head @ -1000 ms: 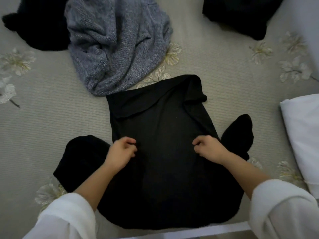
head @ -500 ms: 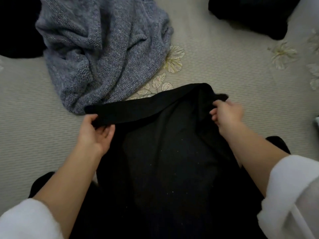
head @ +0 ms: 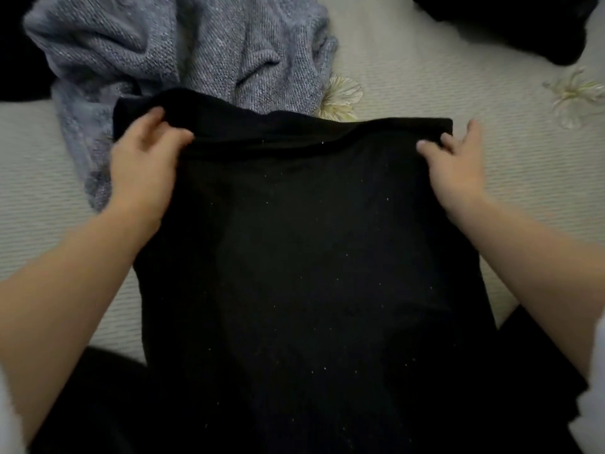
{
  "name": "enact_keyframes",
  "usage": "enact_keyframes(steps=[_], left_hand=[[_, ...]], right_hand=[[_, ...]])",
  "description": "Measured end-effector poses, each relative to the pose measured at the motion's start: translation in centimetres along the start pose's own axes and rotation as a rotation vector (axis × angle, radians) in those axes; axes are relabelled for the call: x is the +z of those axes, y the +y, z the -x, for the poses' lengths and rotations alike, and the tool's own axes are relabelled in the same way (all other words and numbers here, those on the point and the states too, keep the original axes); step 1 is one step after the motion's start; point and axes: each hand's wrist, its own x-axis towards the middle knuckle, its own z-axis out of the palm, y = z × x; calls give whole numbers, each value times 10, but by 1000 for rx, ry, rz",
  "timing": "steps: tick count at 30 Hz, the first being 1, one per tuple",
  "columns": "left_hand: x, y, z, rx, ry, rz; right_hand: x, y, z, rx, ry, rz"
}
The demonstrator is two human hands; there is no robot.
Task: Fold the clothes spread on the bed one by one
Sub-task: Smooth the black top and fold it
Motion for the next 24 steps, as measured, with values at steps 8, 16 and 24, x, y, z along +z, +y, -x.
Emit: enact_keyframes(steps=[8,16,24], left_hand=[[2,-35,-5,491,-10,-1103],[-13,16,-99,65,357,-462],[36,-7,0,986,-513,-1047]], right_hand=[[15,37,16,-374,-233,960],[15,18,0,-231,-118,1062],[59,1,28,-775,-376,977]])
